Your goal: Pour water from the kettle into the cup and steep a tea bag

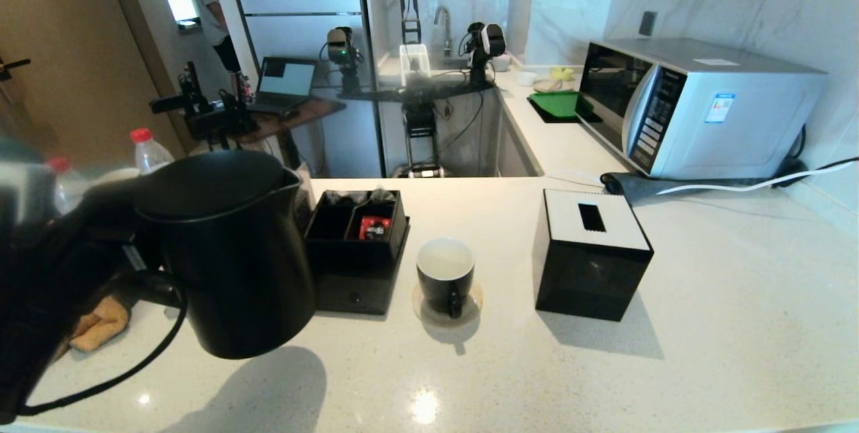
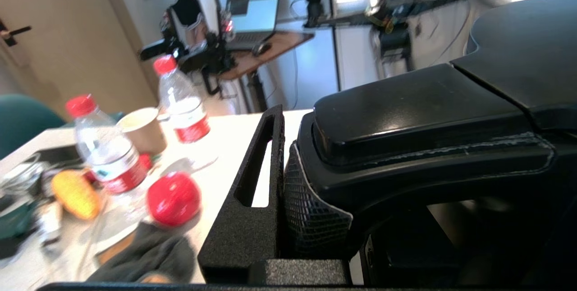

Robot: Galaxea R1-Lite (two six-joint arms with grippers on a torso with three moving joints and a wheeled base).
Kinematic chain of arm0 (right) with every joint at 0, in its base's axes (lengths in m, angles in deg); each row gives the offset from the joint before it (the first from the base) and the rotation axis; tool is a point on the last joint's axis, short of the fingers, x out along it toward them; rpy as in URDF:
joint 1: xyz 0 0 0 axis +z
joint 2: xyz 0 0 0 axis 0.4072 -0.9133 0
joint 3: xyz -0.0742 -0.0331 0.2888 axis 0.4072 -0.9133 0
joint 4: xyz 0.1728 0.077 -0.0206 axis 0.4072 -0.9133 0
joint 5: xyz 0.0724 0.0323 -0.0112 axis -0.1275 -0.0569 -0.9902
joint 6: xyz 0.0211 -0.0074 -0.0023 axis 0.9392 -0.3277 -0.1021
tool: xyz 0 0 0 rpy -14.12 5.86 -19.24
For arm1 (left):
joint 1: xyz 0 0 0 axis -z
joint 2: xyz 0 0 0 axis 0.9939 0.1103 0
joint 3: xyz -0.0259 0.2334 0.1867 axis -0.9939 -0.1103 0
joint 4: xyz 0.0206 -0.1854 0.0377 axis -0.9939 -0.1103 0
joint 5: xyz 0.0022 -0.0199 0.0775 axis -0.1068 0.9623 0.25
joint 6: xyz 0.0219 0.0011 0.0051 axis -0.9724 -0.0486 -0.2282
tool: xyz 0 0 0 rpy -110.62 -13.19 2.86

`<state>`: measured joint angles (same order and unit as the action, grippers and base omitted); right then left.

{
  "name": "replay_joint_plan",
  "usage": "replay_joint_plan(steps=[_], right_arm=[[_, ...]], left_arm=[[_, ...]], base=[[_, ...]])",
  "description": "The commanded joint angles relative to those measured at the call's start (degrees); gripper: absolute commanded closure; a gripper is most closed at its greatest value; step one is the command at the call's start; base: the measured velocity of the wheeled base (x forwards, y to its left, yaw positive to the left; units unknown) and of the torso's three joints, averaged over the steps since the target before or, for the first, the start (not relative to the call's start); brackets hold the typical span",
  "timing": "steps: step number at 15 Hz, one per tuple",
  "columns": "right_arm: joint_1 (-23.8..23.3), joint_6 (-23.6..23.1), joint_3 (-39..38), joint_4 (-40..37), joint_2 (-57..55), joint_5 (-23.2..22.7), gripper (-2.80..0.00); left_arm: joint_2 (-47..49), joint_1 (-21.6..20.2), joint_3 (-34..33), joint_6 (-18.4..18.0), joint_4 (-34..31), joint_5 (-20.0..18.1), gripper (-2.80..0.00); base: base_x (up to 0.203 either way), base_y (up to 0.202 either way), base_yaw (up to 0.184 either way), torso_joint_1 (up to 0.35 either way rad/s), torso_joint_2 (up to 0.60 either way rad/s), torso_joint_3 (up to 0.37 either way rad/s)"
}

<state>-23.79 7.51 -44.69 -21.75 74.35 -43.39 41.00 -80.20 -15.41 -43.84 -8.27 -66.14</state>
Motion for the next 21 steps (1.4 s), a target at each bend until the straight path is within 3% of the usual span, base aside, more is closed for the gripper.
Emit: replay_joint_plan(steps=[1,6,10,21], right_arm=[[0.0,0.0,0.0,0.0,-0.1,0.0,0.0],[0.0,0.0,0.0,0.0,-0.1,0.0,0.0],[0.0,0.0,0.0,0.0,-0.1,0.0,0.0],[0.0,0.0,0.0,0.0,-0.1,0.0,0.0]], left_arm=[[0.1,5.3,1.0,-0.2,-1.8,2.7,0.0],[1.6,12.6,5.0,-2.4,-8.5,8.2,0.0],[3.2,14.4,8.8,-3.3,-12.5,8.3,0.0],[10.5,16.4,15.2,-9.7,-12.8,8.2,0.0]], base=[[0.0,0.0,0.0,0.0,0.0,0.0],[0.0,0.0,0.0,0.0,0.0,0.0],[0.0,0.0,0.0,0.0,0.0,0.0],[0.0,0.0,0.0,0.0,0.0,0.0]])
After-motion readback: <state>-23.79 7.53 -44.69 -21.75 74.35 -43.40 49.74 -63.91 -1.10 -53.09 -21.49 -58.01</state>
